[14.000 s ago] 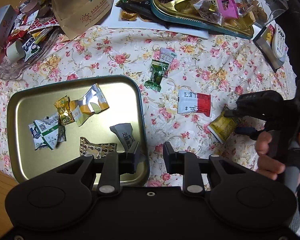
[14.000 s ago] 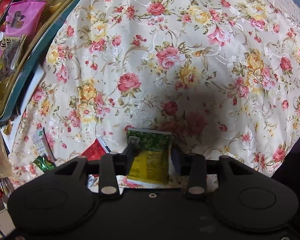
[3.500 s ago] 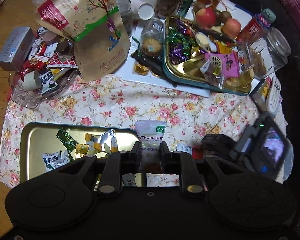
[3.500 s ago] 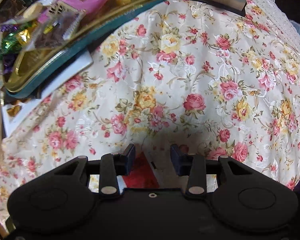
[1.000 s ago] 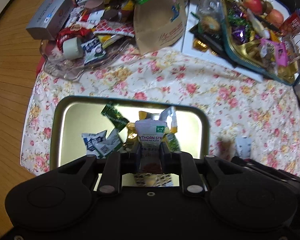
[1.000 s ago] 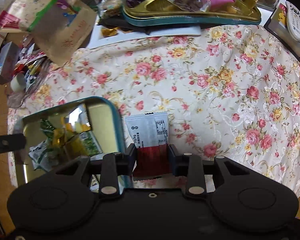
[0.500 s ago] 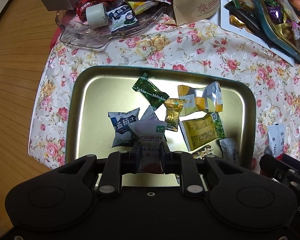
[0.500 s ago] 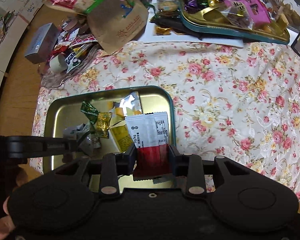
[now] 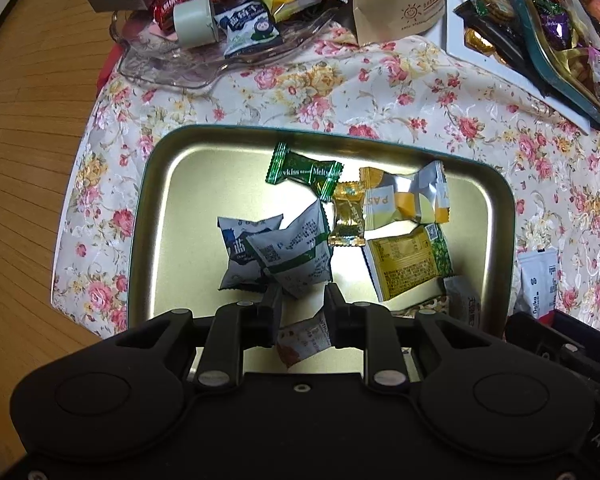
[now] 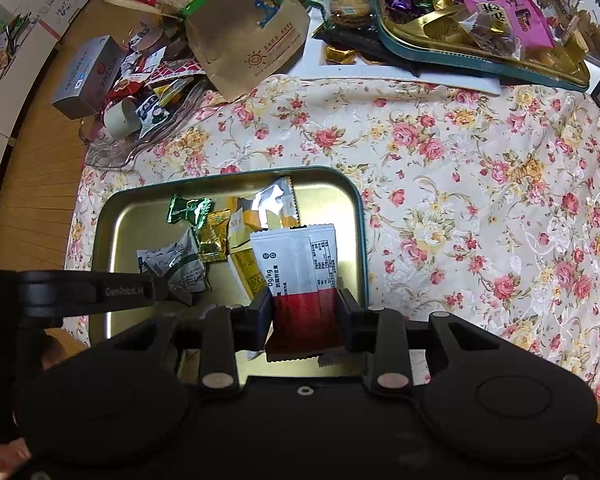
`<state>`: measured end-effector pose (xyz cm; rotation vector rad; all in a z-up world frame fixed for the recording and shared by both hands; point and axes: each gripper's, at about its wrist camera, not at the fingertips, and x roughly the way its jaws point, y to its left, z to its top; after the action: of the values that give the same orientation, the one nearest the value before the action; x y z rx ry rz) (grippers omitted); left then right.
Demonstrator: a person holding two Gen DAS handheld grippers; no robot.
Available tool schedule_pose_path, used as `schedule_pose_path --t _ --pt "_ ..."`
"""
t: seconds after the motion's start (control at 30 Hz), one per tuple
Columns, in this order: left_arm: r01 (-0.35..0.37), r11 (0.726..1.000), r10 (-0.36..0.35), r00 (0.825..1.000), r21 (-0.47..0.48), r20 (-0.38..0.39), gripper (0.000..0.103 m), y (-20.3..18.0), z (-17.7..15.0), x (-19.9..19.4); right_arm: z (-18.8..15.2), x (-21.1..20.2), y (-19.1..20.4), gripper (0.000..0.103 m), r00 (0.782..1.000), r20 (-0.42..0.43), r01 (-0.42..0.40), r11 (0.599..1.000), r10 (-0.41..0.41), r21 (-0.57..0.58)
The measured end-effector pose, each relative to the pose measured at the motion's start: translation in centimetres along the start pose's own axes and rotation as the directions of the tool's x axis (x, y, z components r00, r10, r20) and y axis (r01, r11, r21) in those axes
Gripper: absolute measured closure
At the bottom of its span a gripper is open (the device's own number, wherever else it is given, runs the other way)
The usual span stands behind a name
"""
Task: Organize snacks
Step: 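Carry both packets over the gold tray and open both grippers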
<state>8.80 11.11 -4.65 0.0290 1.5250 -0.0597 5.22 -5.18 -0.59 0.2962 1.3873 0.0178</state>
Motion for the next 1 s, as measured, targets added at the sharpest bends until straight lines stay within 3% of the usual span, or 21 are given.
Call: schedule_pose_path --t 0.27,0.5,1.0 --pt "-0.006 1.0 0.006 1.0 0.005 -0.009 0.07 0.1 -0.1 0.0 -1.2 -0.1 2.7 0.064 0.999 0.03 0.019 0.996 -0.016 -0.092" --pt "-0.005 1.0 0.005 1.0 0.001 -0.012 0.07 0.4 -0.2 0.0 -1.7 -1.6 3.7 0.058 0.996 0.061 -0.052 0.987 0.062 -0.15" --pt "-0.061 0.998 0.06 0.997 0.034 0.044 0.07 -0.4 -1.2 -0.7 -1.2 0.5 2.0 0.058 0.997 0.03 0.073 0.993 -0.07 -0.095"
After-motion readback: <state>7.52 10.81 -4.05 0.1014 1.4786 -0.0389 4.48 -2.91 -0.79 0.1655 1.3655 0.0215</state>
